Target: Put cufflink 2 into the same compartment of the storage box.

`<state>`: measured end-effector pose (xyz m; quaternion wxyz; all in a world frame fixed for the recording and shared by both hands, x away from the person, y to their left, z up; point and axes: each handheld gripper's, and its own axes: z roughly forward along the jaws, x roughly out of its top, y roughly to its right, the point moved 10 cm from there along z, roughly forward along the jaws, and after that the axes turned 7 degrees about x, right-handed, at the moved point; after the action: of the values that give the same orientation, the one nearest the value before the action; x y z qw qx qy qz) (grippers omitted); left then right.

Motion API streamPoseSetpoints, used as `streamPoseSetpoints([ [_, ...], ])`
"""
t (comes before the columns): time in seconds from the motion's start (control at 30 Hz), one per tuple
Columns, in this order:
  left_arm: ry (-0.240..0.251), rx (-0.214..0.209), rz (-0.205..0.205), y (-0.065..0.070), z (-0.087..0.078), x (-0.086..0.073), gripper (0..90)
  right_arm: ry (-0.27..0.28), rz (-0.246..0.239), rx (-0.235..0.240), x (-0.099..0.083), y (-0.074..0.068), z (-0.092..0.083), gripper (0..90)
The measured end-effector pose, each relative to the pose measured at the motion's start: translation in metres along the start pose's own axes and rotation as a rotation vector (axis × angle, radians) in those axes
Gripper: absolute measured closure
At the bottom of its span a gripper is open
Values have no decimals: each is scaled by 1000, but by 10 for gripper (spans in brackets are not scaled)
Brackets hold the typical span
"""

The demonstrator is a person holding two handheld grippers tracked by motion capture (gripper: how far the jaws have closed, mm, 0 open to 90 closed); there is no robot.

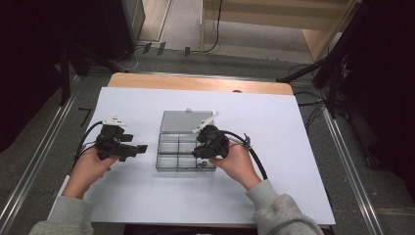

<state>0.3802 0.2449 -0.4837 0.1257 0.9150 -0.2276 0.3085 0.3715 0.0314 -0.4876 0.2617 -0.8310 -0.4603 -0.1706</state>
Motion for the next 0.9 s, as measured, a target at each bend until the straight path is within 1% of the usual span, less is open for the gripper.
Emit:
streamPoseSetpoints([
  [0.27,-4,0,6,0,-1,-1,239,-11,0,13,0,-4,8,793],
  [0.4,1,3,5,0,-1,-1,239,-20,-11,21,0,-6,14,793],
  [0.5,-1,2,6,0,-1,-1,239,-29,-7,29,-1,-9,19,793],
  [0.6,0,3,4,0,-1,-1,239,-37,-15,33,-1,-10,23,793],
  [0.63,1,3,5,0,-1,-1,239,-39,-9,39,-1,-11,25,792],
  [0.77,0,3,5,0,-1,-1,239,-47,-18,41,-2,-13,31,792],
  [0.87,1,3,4,0,-1,-1,239,-57,-13,37,-2,-13,35,792],
  [0.9,1,4,4,0,-1,-1,239,-62,-22,38,-3,-13,36,791],
])
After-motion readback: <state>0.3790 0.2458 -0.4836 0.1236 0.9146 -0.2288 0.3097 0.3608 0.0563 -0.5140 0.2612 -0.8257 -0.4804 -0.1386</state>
